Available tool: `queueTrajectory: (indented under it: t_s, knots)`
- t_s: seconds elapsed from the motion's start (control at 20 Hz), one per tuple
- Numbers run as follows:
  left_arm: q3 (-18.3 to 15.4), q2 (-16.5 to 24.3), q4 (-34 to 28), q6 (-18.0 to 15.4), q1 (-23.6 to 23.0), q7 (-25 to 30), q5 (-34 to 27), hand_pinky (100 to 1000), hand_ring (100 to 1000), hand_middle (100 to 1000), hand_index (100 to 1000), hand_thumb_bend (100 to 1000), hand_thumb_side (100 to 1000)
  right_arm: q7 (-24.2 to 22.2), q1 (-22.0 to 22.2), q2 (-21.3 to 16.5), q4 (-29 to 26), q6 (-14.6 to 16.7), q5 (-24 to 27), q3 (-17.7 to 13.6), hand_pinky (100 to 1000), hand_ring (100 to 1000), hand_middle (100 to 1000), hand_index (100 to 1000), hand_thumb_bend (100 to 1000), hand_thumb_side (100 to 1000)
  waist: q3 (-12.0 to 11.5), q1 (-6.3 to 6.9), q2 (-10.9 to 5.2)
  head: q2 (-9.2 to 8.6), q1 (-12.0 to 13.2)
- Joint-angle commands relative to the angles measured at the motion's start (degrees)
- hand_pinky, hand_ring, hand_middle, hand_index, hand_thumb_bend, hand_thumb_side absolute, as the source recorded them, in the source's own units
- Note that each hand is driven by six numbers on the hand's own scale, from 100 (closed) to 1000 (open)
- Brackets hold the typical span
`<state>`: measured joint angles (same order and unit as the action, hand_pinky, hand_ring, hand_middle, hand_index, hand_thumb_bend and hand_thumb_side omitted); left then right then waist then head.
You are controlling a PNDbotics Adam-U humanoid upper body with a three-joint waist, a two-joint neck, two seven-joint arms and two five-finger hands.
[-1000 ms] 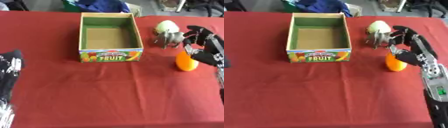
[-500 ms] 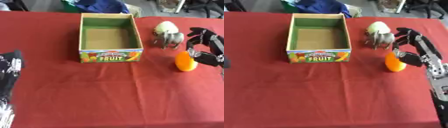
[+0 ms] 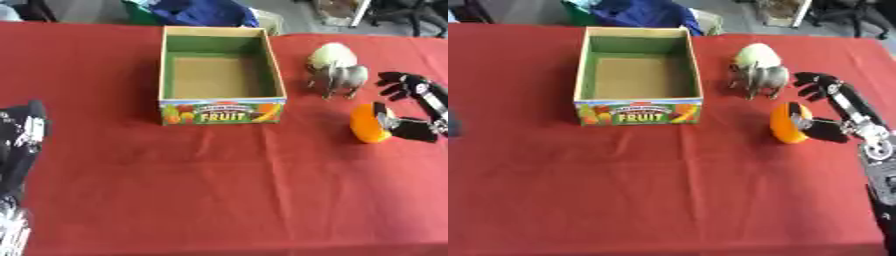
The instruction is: Pick up objects on the table and place them in the box.
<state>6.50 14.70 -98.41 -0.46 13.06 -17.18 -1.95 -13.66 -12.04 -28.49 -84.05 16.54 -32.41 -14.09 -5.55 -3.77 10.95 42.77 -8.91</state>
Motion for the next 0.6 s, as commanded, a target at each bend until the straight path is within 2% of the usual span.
queueTrajectory:
  t_s: [0.05, 0.3, 0.6]
  knots:
    - [-0.5, 1.3, -0.6, -0.1, 0.3, 0.1, 0.3, 602, 590, 548, 624, 304, 514, -0.1, -0.3, -2.0, 0.4, 0.6, -5.0, -0.4, 726, 767, 791, 921, 100, 187, 0.1, 0.16, -0.86, 0.22, 0.0]
    - [-0.5, 1.3, -0.6, -0.1, 0.3, 0.1, 0.3, 603, 591, 548, 624, 304, 515, -1.1, -0.3, -1.7, 1.4, 0.9, -10.5, -0.1, 738, 783, 807, 925, 113, 229, 0.2, 0.24, -0.86, 0.23, 0.0]
    - [-0.5, 1.3, -0.6, -0.1, 0.2, 0.1, 0.2, 603, 591, 548, 624, 303, 515, -3.9, -0.3, -1.7, 2.1, 1.4, -13.8, 0.4, 753, 800, 825, 930, 160, 279, 0.1, 0.23, -0.82, 0.30, 0.0]
